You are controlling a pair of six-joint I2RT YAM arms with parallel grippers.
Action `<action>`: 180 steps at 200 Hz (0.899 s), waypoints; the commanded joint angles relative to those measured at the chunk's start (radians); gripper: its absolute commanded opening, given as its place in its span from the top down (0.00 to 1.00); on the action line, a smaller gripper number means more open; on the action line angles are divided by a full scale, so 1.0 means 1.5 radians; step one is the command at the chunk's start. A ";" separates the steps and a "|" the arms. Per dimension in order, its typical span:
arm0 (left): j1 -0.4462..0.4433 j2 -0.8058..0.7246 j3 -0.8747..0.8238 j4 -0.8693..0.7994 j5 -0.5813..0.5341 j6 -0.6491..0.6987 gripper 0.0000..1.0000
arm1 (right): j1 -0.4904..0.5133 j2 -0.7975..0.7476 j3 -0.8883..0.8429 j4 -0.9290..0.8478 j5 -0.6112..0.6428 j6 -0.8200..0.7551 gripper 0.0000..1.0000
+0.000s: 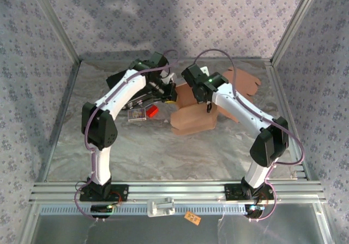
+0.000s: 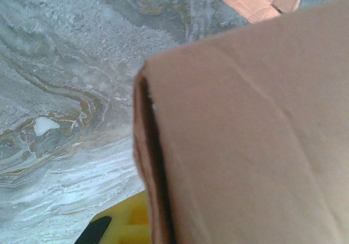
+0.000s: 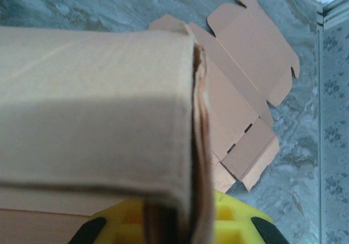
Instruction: Fold the paper box
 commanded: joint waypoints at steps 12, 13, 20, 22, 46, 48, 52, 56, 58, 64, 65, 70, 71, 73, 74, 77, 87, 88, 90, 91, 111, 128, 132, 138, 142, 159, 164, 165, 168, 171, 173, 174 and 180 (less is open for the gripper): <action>-0.021 -0.014 -0.104 0.097 -0.021 -0.037 1.00 | 0.012 -0.040 -0.110 0.029 -0.056 0.061 1.00; -0.021 -0.014 -0.108 0.100 -0.022 -0.038 1.00 | 0.012 -0.041 -0.113 0.031 -0.058 0.063 1.00; -0.023 -0.017 -0.136 0.123 -0.026 -0.044 1.00 | 0.012 -0.045 -0.130 0.045 -0.071 0.070 1.00; -0.025 -0.016 -0.143 0.131 -0.027 -0.046 1.00 | 0.012 -0.045 -0.137 0.048 -0.074 0.073 1.00; -0.030 -0.016 -0.218 0.203 -0.025 -0.071 0.99 | 0.015 -0.042 -0.189 0.078 -0.113 0.097 1.00; -0.031 -0.016 -0.223 0.208 -0.025 -0.073 0.99 | 0.016 -0.041 -0.193 0.080 -0.114 0.099 1.00; -0.032 -0.015 -0.231 0.218 -0.026 -0.075 0.98 | 0.018 -0.040 -0.201 0.085 -0.118 0.102 1.00; -0.034 -0.014 -0.240 0.224 -0.028 -0.077 0.97 | 0.018 -0.039 -0.207 0.088 -0.122 0.105 1.00; -0.036 -0.015 -0.243 0.229 -0.029 -0.078 0.96 | 0.018 -0.038 -0.211 0.089 -0.123 0.107 1.00; -0.038 -0.013 -0.254 0.241 -0.031 -0.081 0.94 | 0.019 -0.035 -0.219 0.089 -0.126 0.114 1.00; -0.039 -0.012 -0.256 0.243 -0.031 -0.082 0.93 | 0.019 -0.034 -0.221 0.089 -0.126 0.115 1.00; -0.040 -0.011 -0.264 0.252 -0.035 -0.084 0.91 | 0.017 -0.034 -0.228 0.092 -0.131 0.120 1.00; -0.040 -0.010 -0.266 0.253 -0.036 -0.085 0.90 | 0.017 -0.033 -0.230 0.092 -0.131 0.121 1.00; -0.040 -0.011 -0.269 0.257 -0.038 -0.086 0.90 | 0.017 -0.033 -0.233 0.094 -0.133 0.123 1.00; -0.041 -0.010 -0.270 0.258 -0.038 -0.087 0.89 | 0.017 -0.033 -0.235 0.095 -0.133 0.123 1.00; -0.042 -0.008 -0.275 0.261 -0.039 -0.089 0.89 | 0.016 -0.034 -0.239 0.097 -0.136 0.125 1.00; -0.045 -0.009 -0.291 0.287 -0.042 -0.095 0.87 | 0.013 -0.033 -0.250 0.103 -0.140 0.130 1.00; -0.045 -0.008 -0.293 0.289 -0.042 -0.095 0.86 | 0.013 -0.033 -0.251 0.104 -0.141 0.130 1.00; -0.046 -0.008 -0.296 0.294 -0.043 -0.096 0.86 | 0.012 -0.034 -0.253 0.105 -0.141 0.130 1.00; -0.046 -0.008 -0.298 0.296 -0.044 -0.097 0.86 | 0.011 -0.033 -0.254 0.105 -0.142 0.131 1.00; -0.049 -0.012 -0.327 0.336 -0.049 -0.109 0.85 | 0.004 -0.034 -0.268 0.112 -0.155 0.134 1.00; -0.051 -0.015 -0.345 0.359 -0.051 -0.115 0.83 | -0.003 -0.037 -0.277 0.117 -0.163 0.140 1.00; -0.051 -0.016 -0.348 0.364 -0.050 -0.117 0.83 | -0.004 -0.037 -0.279 0.117 -0.165 0.140 1.00; -0.053 -0.017 -0.352 0.370 -0.053 -0.117 0.82 | -0.005 -0.037 -0.281 0.119 -0.167 0.142 1.00; -0.054 -0.017 -0.355 0.372 -0.054 -0.118 0.82 | -0.006 -0.037 -0.283 0.119 -0.168 0.143 1.00; -0.058 -0.023 -0.371 0.389 -0.057 -0.124 0.77 | -0.012 -0.038 -0.293 0.124 -0.179 0.152 1.00; -0.058 -0.026 -0.377 0.397 -0.055 -0.127 0.76 | -0.015 -0.040 -0.294 0.127 -0.184 0.155 1.00; -0.059 -0.027 -0.378 0.399 -0.055 -0.127 0.76 | -0.016 -0.040 -0.294 0.128 -0.185 0.156 1.00; -0.060 -0.029 -0.382 0.404 -0.054 -0.129 0.76 | -0.018 -0.039 -0.294 0.130 -0.187 0.157 1.00; -0.059 -0.030 -0.384 0.408 -0.054 -0.129 0.76 | -0.019 -0.040 -0.294 0.131 -0.188 0.159 1.00; -0.060 -0.032 -0.386 0.410 -0.055 -0.131 0.76 | -0.020 -0.041 -0.294 0.132 -0.189 0.159 1.00; -0.060 -0.032 -0.387 0.411 -0.056 -0.132 0.76 | -0.020 -0.041 -0.294 0.133 -0.189 0.160 1.00; -0.062 -0.034 -0.392 0.417 -0.058 -0.133 0.76 | -0.022 -0.042 -0.317 0.133 -0.190 0.162 1.00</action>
